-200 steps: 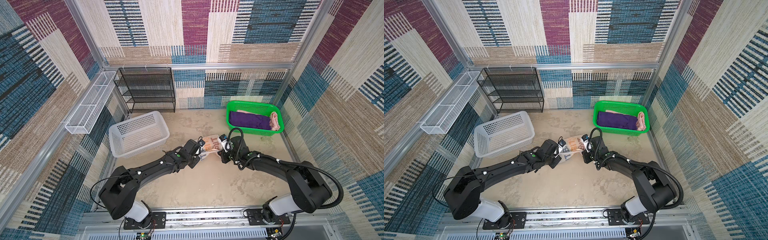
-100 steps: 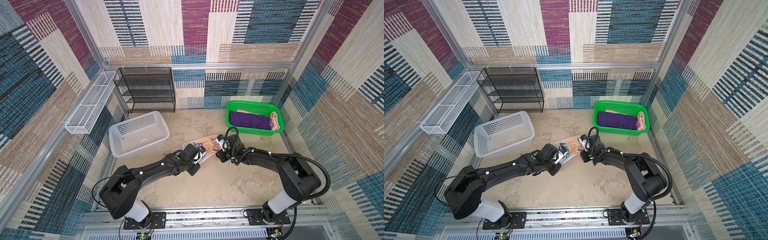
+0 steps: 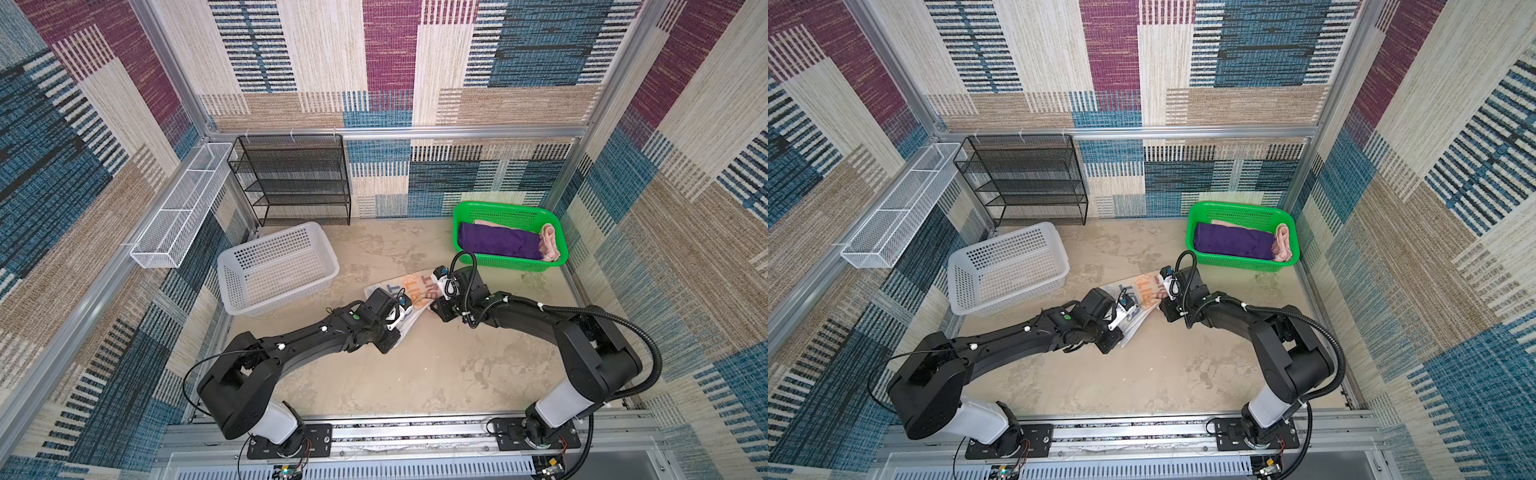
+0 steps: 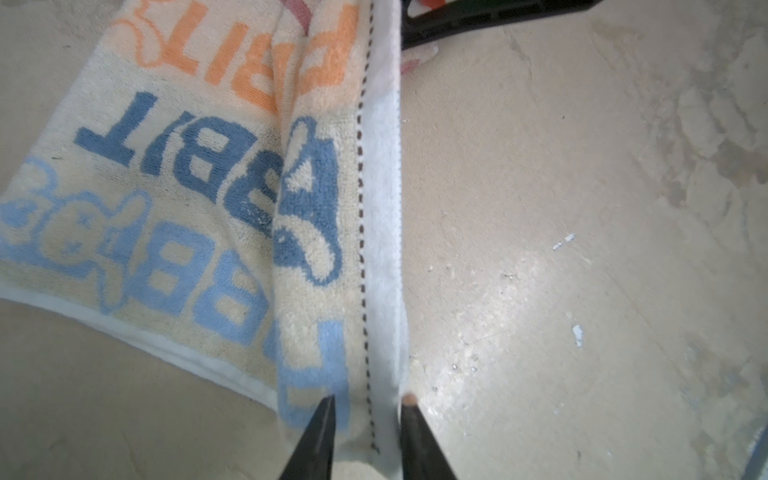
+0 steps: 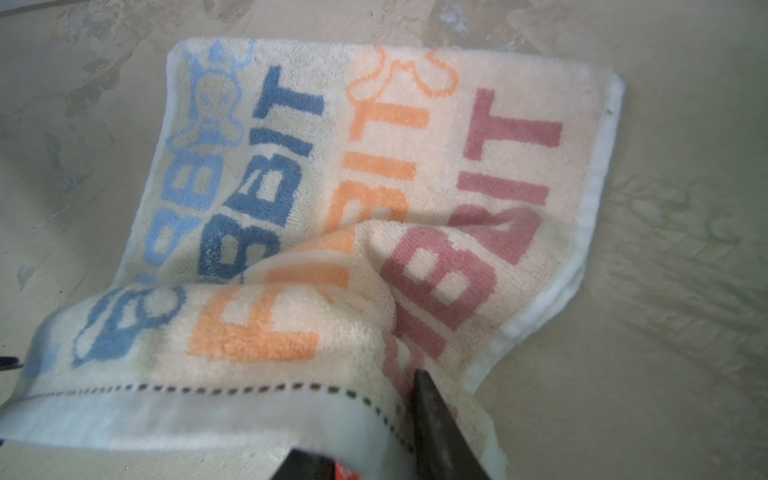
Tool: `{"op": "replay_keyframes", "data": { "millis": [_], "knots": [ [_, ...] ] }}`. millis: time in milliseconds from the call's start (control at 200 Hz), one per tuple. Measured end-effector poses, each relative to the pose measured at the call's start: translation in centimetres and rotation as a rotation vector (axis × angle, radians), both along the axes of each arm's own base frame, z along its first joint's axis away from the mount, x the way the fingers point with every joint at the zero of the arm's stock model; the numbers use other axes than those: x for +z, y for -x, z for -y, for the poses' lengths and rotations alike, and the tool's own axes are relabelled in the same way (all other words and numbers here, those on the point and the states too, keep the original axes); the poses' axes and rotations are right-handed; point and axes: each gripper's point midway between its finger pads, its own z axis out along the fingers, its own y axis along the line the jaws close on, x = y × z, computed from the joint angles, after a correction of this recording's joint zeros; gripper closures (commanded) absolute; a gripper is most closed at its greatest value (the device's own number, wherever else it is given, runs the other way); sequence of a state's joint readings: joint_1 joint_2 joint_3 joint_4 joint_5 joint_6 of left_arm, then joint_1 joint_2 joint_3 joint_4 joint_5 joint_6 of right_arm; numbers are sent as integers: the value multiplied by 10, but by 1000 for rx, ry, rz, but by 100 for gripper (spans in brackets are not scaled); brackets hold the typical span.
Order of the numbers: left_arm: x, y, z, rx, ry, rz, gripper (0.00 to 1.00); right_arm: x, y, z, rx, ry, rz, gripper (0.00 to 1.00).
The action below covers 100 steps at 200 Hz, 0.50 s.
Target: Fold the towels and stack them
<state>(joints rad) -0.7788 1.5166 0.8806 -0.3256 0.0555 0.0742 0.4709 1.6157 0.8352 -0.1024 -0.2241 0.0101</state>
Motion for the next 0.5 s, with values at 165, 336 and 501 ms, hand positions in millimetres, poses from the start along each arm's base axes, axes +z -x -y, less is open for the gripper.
{"op": "replay_keyframes", "data": {
  "millis": [165,336,501],
  "knots": [
    [-12,-7,-6,27,-59,8,100,2,-1,-1,3,0,5,43],
    [-12,-27,-13,108,-129,57,100,9,2,-1,14,-6,13,26],
    [10,-47,-12,187,-125,114,100,30,7,-9,62,-57,50,18]
  ]
}}
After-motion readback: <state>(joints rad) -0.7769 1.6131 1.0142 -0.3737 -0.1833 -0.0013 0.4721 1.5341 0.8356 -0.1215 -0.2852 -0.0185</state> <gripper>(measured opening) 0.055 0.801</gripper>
